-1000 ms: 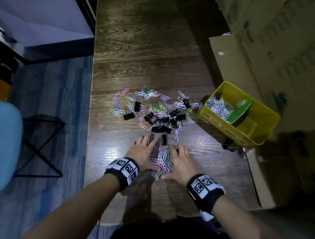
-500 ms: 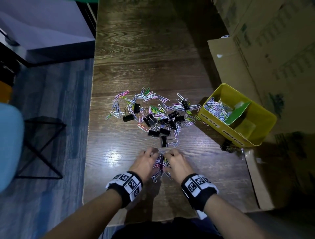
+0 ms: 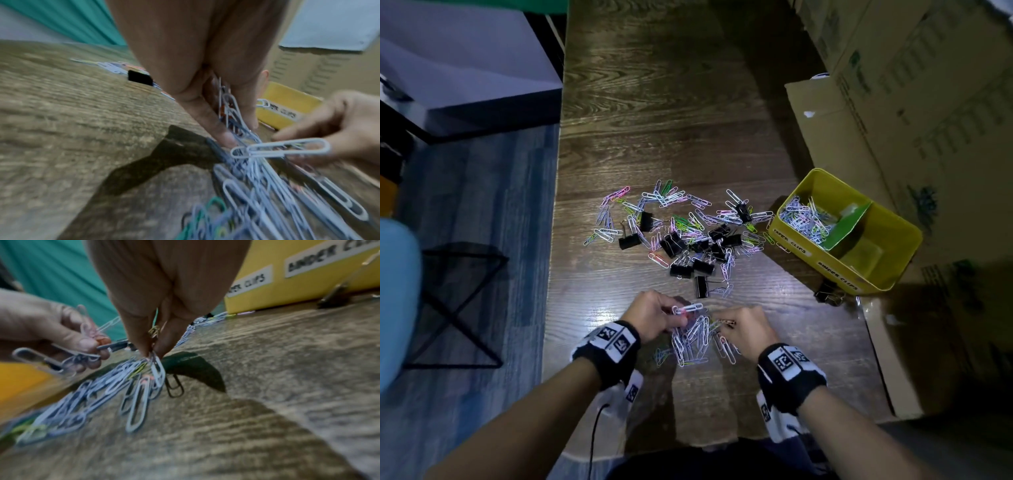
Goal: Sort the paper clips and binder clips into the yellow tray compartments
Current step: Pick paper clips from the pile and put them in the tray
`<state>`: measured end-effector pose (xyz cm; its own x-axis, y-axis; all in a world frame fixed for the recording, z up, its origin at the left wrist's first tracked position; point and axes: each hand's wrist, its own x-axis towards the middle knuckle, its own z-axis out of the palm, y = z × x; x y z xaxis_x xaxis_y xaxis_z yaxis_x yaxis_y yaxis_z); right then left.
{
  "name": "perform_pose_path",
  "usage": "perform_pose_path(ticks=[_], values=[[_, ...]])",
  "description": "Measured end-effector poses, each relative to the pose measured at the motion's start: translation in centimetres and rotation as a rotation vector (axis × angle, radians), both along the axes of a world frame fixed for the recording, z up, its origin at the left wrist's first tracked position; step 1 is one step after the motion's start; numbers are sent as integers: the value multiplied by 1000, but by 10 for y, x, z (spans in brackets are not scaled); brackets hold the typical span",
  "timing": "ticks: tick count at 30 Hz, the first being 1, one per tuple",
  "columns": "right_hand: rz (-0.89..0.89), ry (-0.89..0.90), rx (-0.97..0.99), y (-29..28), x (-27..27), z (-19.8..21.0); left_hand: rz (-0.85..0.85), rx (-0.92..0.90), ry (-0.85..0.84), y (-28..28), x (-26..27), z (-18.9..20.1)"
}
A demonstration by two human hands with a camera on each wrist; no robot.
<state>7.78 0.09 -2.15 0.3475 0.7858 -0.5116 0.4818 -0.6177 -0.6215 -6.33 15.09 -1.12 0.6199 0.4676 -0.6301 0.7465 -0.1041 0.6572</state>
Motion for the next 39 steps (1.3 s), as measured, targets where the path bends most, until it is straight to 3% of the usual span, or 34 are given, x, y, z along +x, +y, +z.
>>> perform_pose_path(ticks=[4, 9, 15, 20, 24, 27, 30, 32, 36, 39], values=[[-263, 117, 95, -5, 19, 8, 242, -249, -129, 16, 6, 11], [-591, 292, 298, -7, 39, 42, 270, -385, -244, 29, 42, 53], [-772, 396, 552, -15, 78, 83, 278, -471, -448, 23, 146, 106], [-856, 399, 672, -15, 114, 107, 235, -347, -466, 3, 243, 101], [-826, 267, 682, -6, 149, 115, -173, 134, -235, -9, 277, 69], [-803, 133, 593, 5, 176, 112, -347, 169, -96, -16, 280, 46], [-697, -84, 439, 19, 199, 108, -435, 340, -49, -20, 274, 55], [-567, -213, 275, 29, 209, 108, -427, 409, -144, -16, 265, 63], [-265, -319, -58, 52, 216, 96, -155, 516, -479, -2, 227, 68], [-71, -400, -223, 63, 208, 84, -182, 544, -491, 4, 186, 67]])
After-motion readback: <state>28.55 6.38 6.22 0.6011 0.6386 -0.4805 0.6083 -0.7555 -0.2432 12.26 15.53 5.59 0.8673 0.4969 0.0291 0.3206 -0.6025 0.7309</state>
